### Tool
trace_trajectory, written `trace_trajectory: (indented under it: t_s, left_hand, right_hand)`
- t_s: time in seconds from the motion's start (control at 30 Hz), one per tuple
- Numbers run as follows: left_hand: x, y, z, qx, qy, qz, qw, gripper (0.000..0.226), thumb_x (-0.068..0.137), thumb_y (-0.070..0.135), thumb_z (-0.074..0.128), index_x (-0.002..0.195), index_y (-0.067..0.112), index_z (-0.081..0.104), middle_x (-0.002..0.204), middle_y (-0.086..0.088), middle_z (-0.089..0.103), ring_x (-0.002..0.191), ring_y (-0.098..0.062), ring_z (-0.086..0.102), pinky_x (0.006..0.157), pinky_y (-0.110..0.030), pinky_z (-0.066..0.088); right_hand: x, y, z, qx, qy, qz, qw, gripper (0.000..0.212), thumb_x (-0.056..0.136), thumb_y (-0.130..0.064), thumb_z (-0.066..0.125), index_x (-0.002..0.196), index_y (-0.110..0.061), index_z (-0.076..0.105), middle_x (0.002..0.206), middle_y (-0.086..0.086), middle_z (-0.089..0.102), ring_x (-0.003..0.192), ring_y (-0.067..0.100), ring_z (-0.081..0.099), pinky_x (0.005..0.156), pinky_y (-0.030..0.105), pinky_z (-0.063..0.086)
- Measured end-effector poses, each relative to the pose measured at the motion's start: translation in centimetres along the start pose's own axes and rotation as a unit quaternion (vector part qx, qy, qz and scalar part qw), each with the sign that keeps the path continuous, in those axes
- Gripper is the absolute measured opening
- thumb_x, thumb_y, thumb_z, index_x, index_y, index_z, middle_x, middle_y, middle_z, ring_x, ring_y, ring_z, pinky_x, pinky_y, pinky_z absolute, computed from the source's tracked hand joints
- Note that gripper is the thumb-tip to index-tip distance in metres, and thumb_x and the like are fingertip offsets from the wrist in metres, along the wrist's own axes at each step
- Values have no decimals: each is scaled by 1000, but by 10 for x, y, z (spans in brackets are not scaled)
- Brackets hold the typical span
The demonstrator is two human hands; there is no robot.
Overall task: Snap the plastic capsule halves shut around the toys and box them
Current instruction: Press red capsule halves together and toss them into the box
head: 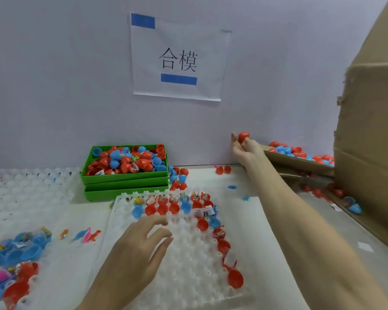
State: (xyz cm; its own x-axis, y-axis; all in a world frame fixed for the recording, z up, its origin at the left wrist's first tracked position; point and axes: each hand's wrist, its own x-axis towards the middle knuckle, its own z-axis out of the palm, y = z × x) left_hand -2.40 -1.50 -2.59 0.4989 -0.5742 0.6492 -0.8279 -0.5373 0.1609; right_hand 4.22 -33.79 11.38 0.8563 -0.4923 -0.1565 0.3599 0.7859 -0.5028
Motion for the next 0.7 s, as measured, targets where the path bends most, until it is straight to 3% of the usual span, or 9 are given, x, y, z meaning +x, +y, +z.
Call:
trace_trajectory:
  t_s: [0.07, 0.13, 0.2, 0.3, 0.4, 0.53, 0.7]
  left_hand:
    - [-1, -3, 2, 7, 2, 19, 1000, 22, 102, 36, 59, 96, 24, 77, 111, 6, 71, 92, -13, 71, 79, -28, 63]
    - [-1, -4, 1, 25, -6, 29, 999, 36, 106, 40, 47, 93, 24, 77, 104, 7, 70, 86, -10, 68, 75, -24, 60]
    - [-1, -2, -1, 31, -21, 30, 999, 47, 107, 45, 36, 92, 24, 76, 102, 9, 68, 84, -9, 66, 74, -22, 57]
    - [-2, 1, -4, 25, -41, 18, 999, 24, 101, 34, 57, 92, 23, 75, 101, 9, 67, 84, -11, 65, 73, -25, 57]
    - [-1, 3, -6, 20, -49, 3, 999, 4, 90, 23, 79, 92, 21, 76, 101, 7, 68, 84, -13, 65, 73, -25, 56]
    - [-3, 2, -7, 20, -54, -7, 998, 4, 91, 21, 79, 93, 20, 75, 101, 7, 66, 84, -11, 62, 74, -23, 51]
    - [-2, 3, -7, 12, -51, -11, 999, 3, 94, 23, 74, 93, 21, 73, 101, 9, 63, 83, -8, 57, 73, -19, 46]
  right_hand:
    - [13, 0, -9, -33, 16, 3, 999, 45, 112, -4, 33, 155, 7, 28, 161, 19, 37, 147, 28, 43, 103, 26, 47]
    - [19, 5, -18, -61, 25, 40, 997, 43, 111, -3, 35, 152, 11, 32, 158, 26, 39, 144, 34, 46, 114, 31, 42]
    - [9, 15, -26, -98, 18, 78, 992, 37, 110, -2, 41, 144, 11, 46, 139, 23, 57, 126, 29, 59, 110, 31, 47]
    - [-30, 34, -44, -299, 4, 37, 953, 26, 108, -8, 51, 128, 2, 63, 113, 14, 70, 105, 22, 69, 90, 28, 57]
    - [-78, 57, -67, -549, -34, -76, 832, 18, 106, -14, 57, 106, -16, 75, 100, 4, 76, 87, 15, 74, 67, 17, 56]
    - [-113, 78, -96, -723, -111, -198, 652, 10, 98, -19, 69, 101, -28, 72, 94, -15, 69, 82, 6, 67, 67, 10, 53]
    - [-112, 75, -100, -830, -166, -149, 510, 10, 93, -34, 75, 102, -31, 76, 95, -15, 59, 83, 7, 57, 64, 9, 44]
